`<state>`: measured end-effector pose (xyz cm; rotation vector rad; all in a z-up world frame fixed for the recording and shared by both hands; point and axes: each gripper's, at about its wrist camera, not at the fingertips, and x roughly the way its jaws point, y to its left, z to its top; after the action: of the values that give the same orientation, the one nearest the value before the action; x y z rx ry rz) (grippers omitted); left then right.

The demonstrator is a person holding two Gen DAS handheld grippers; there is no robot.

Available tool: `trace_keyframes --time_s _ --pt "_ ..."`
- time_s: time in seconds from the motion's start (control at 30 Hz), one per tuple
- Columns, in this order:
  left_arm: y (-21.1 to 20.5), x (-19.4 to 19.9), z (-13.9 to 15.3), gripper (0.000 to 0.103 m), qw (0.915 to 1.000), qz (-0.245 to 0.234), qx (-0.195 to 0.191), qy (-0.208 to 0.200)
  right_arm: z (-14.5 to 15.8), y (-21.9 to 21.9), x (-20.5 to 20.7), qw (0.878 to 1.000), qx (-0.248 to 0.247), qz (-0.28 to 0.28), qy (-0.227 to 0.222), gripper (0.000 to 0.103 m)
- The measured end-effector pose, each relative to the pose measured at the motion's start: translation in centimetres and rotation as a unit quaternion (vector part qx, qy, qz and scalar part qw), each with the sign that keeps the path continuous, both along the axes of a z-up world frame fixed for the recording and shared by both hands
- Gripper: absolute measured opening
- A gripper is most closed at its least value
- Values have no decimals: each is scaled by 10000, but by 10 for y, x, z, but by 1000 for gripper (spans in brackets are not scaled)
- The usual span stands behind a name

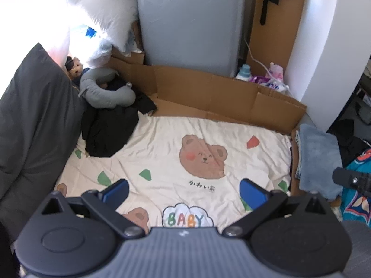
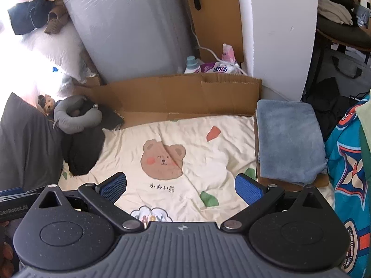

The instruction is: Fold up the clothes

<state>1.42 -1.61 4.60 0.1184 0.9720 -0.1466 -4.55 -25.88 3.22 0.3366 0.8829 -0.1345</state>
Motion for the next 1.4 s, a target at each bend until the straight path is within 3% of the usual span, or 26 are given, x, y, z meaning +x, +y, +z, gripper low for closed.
trace_keyframes --time_s 0.6,0.9,1.03,1.4 --pt "6 -5 -20 103 9986 327 151 394 -15 35 13 9943 182 918 517 102" --pt "4 -6 -23 102 9987 315 73 406 -17 38 17 9927 68 1003 663 102" --pt "3 -8 -23 98 9991 270 107 317 -17 40 19 9914 -20 1103 701 102" --pt "2 -4 -24 97 9987 254 160 409 -18 37 22 9912 122 1103 725 102"
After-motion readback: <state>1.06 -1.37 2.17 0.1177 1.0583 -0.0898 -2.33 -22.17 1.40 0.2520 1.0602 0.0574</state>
